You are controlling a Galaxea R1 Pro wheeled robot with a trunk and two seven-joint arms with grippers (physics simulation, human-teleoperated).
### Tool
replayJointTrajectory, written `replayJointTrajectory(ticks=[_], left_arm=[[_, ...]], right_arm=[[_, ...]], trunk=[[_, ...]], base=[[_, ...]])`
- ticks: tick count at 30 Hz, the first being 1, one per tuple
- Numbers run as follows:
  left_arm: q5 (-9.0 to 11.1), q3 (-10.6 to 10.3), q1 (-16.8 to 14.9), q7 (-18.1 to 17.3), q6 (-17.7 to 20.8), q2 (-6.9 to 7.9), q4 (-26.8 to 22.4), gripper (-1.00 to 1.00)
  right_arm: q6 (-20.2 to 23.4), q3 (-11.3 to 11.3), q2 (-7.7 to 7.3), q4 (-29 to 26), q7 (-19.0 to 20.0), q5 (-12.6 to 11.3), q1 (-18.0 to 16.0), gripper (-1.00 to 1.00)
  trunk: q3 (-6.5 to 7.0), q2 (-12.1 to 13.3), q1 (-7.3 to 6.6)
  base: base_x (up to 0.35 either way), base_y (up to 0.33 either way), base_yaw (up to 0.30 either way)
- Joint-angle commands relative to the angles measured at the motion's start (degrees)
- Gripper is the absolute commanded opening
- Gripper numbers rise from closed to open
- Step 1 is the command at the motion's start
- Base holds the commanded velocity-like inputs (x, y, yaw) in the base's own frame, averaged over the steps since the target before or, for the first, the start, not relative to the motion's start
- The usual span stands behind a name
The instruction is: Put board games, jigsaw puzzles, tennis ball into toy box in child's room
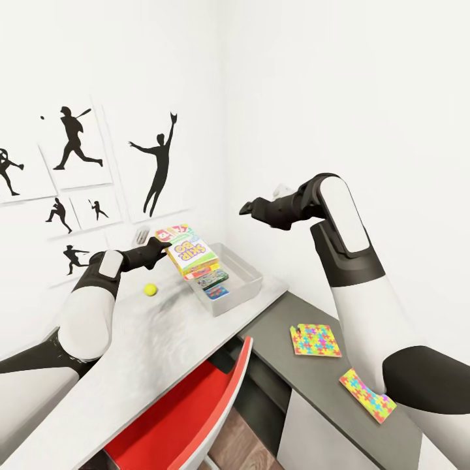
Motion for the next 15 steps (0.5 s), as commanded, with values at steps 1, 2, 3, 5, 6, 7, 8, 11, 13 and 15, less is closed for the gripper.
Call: replayJointTrajectory(ticks=[1, 2, 3, 5, 6, 7, 8, 11, 13, 15], left_arm=[[0.0, 0.4, -0.1, 0.0, 0.4, -0.07, -0.1, -1.0], [0.0, 0.4, -0.1, 0.0, 0.4, -0.07, -0.1, -1.0], [0.0, 0.4, -0.1, 0.0, 0.4, -0.07, -0.1, -1.0], [0.0, 0.4, -0.1, 0.0, 0.4, -0.07, -0.1, -1.0], [0.0, 0.4, -0.1, 0.0, 0.4, -0.07, -0.1, -1.0], [0.0, 0.4, -0.1, 0.0, 0.5, -0.07, -0.1, -1.0], [0.0, 0.4, -0.1, 0.0, 0.5, -0.07, -0.1, -1.0], [0.0, 0.4, -0.1, 0.0, 0.5, -0.07, -0.1, -1.0], [0.0, 0.4, -0.1, 0.0, 0.5, -0.08, -0.1, -1.0], [-0.1, 0.4, -0.1, 0.0, 0.5, -0.07, -0.1, -1.0]], right_arm=[[0.4, 0.0, 0.01, 0.0, -0.6, -0.5, -0.1, 1.0], [0.4, 0.0, 0.01, 0.0, -0.6, -0.5, -0.1, 1.0], [0.4, 0.0, 0.01, 0.1, -0.6, -0.5, -0.1, 1.0], [0.4, 0.0, 0.01, 0.1, -0.6, -0.5, -0.1, 1.0], [0.4, 0.0, 0.01, 0.1, -0.6, -0.5, -0.1, 1.0], [0.4, 0.0, 0.01, 0.1, -0.6, -0.5, -0.1, 1.0], [0.4, 0.0, 0.01, 0.1, -0.6, -0.5, -0.1, 1.0], [0.4, 0.0, 0.01, 0.0, -0.6, -0.5, -0.1, 1.0], [0.4, 0.0, 0.01, 0.0, -0.6, -0.4, -0.1, 1.0], [0.4, 0.0, -0.02, 0.0, -0.6, -0.5, -0.1, 1.0]], trunk=[[-0.14, -0.1, 0.04], [-0.14, -0.1, 0.04], [-0.14, -0.1, 0.04], [-0.14, -0.1, 0.04], [-0.14, -0.1, 0.04], [-0.14, -0.1, 0.04], [-0.14, -0.1, 0.04], [-0.14, -0.1, 0.04], [-0.14, -0.1, 0.04], [-0.14, -0.1, 0.04]], base=[[0.0, 0.0, 0.006], [0.0, 0.0, 0.005], [0.0, 0.0, 0.003], [0.0, 0.0, 0.002], [0.0, 0.0, 0.0], [0.0, 0.0, 0.0], [0.0, 0.0, 0.0], [0.0, 0.0, 0.0], [0.028, -0.003, 0.0], [0.107, -0.057, 0.0]])
